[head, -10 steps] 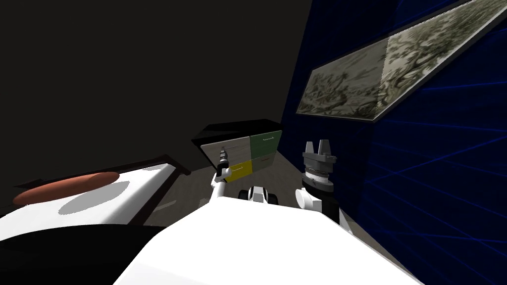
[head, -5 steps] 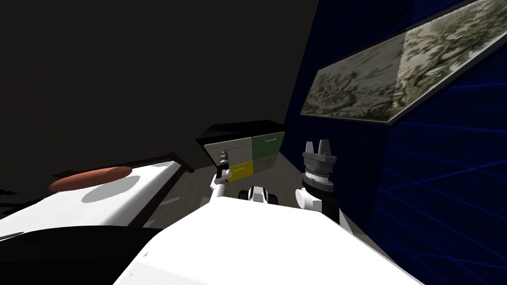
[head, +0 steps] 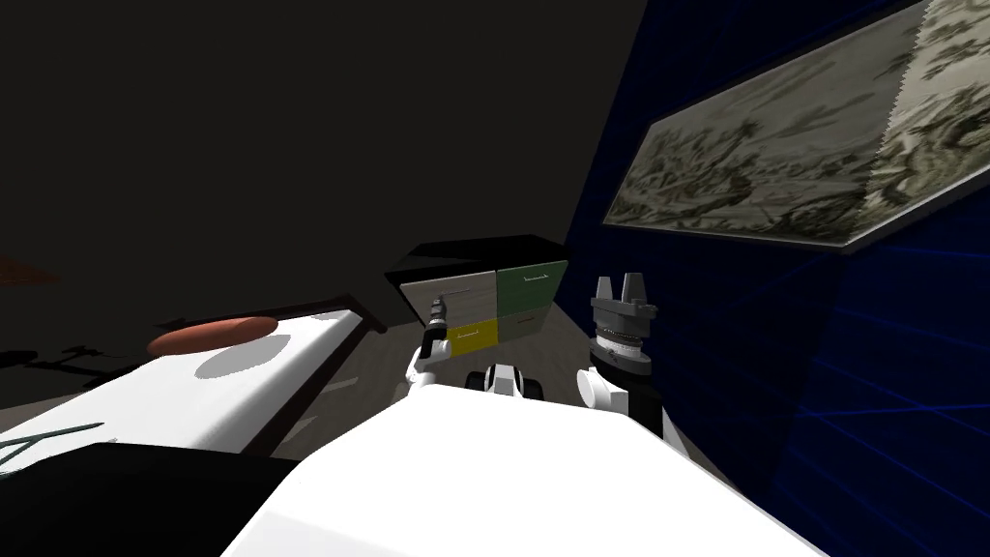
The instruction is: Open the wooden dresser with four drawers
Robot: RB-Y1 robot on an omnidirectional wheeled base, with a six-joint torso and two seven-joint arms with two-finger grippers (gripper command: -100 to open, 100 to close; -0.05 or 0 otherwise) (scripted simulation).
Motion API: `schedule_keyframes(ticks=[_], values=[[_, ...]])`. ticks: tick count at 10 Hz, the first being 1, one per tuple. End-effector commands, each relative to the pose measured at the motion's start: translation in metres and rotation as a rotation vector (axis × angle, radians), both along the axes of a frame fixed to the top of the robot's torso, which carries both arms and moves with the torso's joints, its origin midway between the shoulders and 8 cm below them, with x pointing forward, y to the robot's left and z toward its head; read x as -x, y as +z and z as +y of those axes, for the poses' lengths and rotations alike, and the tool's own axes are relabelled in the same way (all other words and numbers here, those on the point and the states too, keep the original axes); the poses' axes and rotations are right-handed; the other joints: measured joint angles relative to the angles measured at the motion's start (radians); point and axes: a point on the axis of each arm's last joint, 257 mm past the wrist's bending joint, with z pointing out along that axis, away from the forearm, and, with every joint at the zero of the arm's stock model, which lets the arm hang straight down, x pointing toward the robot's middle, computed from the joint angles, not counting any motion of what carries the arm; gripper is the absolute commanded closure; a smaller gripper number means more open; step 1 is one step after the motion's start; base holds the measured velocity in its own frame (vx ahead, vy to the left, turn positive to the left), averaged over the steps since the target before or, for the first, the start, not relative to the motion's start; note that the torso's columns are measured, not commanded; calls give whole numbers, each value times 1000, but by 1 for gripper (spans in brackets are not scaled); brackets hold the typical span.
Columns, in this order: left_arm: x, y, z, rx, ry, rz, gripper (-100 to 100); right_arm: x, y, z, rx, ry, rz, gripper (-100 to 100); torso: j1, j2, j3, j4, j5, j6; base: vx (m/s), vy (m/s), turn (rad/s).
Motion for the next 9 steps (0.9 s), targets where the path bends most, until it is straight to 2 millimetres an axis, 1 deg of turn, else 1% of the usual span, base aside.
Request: schedule_keyframes(ticks=[1,2,3,4,5,6,7,8,9], values=[[14,-4,-14,6,-37,3,100,0,0,0,0,0,0,0,-2,3,2,1,-1,0,90,-13,151],[20,0,-26,10,-65,-6,100,0,0,0,0,0,0,0,-4,4,3,1,-1,-1,121,-34,223],[24,-6,-24,11,-60,7,100,0,0,0,0,0,0,0,-5,4,2,1,-2,-1,93,-29,85],[30,-3,-36,17,-88,-2,100,0,0,0,0,0,0,0,-4,5,3,2,-1,-1,93,-14,158],[33,-7,-34,18,-84,8,100,0,0,0,0,0,0,0,-3,5,3,2,-1,-1,65,-17,74],[40,-5,-46,27,-111,2,100,0,0,0,0,0,0,0,-3,7,4,2,-1,-1,60,-21,159],[42,-7,-45,27,-109,8,100,0,0,0,0,0,0,0,-3,6,4,2,-1,-1,49,-21,81],[38,-7,-44,25,-106,6,100,0,0,0,0,0,0,0,-3,6,4,2,-1,-1,17,-9,4],[38,-4,-37,-20,-121,16,-100,0,0,0,0,0,0,0,-3,6,4,2,-1,-1,0,0,0]])
